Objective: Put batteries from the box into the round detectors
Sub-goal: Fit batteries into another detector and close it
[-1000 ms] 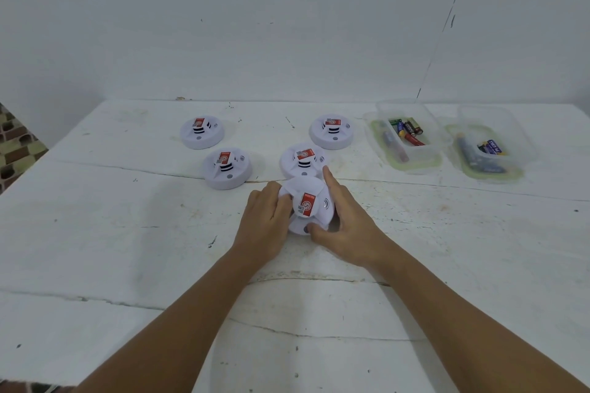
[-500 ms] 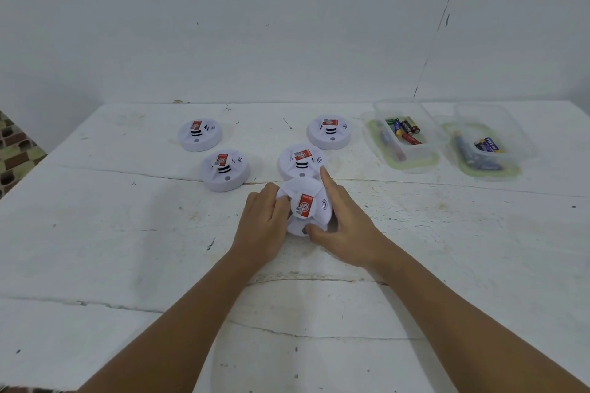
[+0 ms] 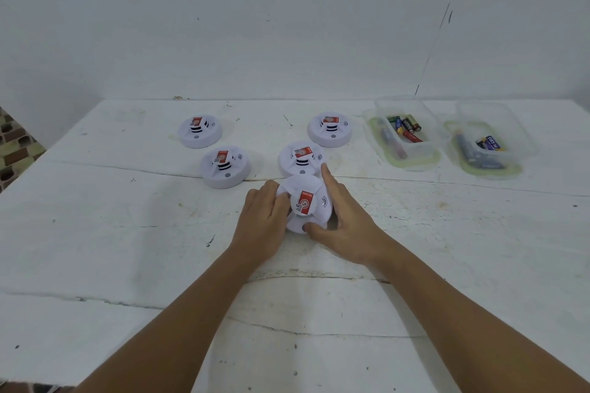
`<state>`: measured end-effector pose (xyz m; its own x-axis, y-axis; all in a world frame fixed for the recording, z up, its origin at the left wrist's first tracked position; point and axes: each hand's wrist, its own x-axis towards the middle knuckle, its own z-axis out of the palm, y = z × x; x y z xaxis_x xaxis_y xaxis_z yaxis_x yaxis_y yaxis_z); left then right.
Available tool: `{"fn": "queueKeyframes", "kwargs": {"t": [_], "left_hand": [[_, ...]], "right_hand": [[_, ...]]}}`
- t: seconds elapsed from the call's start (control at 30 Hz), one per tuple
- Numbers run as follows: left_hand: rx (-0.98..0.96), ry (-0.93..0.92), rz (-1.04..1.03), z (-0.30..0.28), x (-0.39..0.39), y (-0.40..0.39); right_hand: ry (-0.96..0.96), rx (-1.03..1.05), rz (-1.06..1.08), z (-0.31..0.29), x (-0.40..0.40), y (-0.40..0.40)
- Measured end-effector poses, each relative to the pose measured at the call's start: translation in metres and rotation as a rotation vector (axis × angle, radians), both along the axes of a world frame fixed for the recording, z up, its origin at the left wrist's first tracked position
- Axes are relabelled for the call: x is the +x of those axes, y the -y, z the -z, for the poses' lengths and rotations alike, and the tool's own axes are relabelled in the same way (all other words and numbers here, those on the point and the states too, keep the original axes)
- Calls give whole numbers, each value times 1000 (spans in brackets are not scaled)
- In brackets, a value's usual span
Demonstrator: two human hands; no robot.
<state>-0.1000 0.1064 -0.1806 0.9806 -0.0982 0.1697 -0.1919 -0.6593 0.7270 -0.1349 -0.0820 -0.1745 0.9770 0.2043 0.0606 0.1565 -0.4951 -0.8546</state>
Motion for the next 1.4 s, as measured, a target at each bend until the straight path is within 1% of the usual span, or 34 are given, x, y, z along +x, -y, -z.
{"fn": "queueKeyframes", "kwargs": {"t": [0.2,0.27,0.37,0.47,0.53,0.57,0.6,0.63,0.67,0.7,0.73,0.77,0.8,0.83,0.87,0.9,0.97,1.0,1.03,1.07,1.1,1.17,1.2,1.27,1.33,1.37,1.4], "left_hand": [[1,26,8,0,0,1],[23,59,21,1,0,0],[101,131,49,3,0,0],[255,244,71,7,2,-2],[248,264,79,3,2,-3],[225,215,114,0,-2,-1],[283,277,158,3,-2,-2],[285,283,173,4,0,-3],[323,266,136,1,0,-3],[372,335,96,2,2,-4],[405,384,124,2,2,-4],[434,375,177,4,-1,-4],[489,403,184,7,-1,-5],[484,398,162,6,0,-5],[468,440,164,7,0,-5],[427,434,147,6,0,-5],[427,367,174,6,-5,-5],[410,430,170,7,-2,-6],[399,418,194,8,0,-6],[388,348,180,6,-1,-4],[322,346,141,5,1,-3],[297,367,66,15,5,-4],[311,352,103,17,5,-4],[338,435,149,19,4,-5],[280,397,122,16,3,-3],[305,391,106,14,4,-3],[333,424,102,12,4,-2]], "right_hand": [[18,-16,-7,0,1,1],[12,-5,-9,0,2,1],[10,11,-4,1,2,0],[17,17,-4,1,1,0],[18,13,-7,1,1,1],[18,7,-8,1,1,1],[17,3,-8,0,1,1],[16,-1,-7,-1,1,1],[15,-5,-6,-1,1,1],[15,-8,-5,-1,0,0],[15,-9,-4,-2,0,0],[14,-6,-3,-1,0,0],[14,-2,-2,-2,0,0],[15,0,-2,-2,0,0],[17,0,-4,-2,-1,0],[19,-1,-5,-2,-1,0],[24,2,-4,-2,-2,-1],[27,0,-2,-2,-2,0],[28,-6,0,-2,-2,0],[27,-12,0,-2,-2,0],[23,-14,0,-2,-2,-1],[20,-11,4,-1,-2,-1],[19,-12,7,0,-2,0],[23,-22,13,2,-1,1],[28,-32,11,3,-1,1],[28,-35,11,3,0,1],[26,-35,11,3,1,2]]}}
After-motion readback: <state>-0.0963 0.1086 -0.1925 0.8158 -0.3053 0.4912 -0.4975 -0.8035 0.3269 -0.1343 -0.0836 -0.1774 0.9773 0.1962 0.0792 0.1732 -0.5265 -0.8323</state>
